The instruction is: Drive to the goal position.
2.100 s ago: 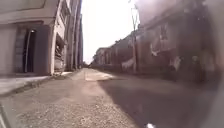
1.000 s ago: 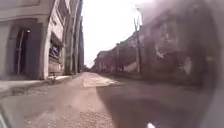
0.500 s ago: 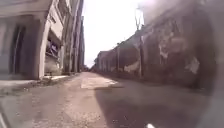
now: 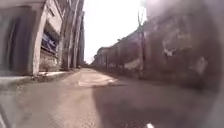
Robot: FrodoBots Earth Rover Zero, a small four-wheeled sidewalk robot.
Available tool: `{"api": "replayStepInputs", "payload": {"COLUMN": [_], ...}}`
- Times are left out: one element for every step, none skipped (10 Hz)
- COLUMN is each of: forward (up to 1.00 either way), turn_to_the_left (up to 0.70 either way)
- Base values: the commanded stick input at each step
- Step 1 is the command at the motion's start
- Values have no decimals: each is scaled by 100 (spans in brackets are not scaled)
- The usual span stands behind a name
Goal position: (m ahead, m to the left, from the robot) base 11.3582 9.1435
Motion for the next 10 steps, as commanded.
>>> {"api": "replayStepInputs", "payload": {"forward": [60, 60, 60, 60, 60, 60, 60, 60, 60, 60], "turn_to_the_left": [0, 0, 0, 0, 0, 0, 0, 0, 0, 15]}}
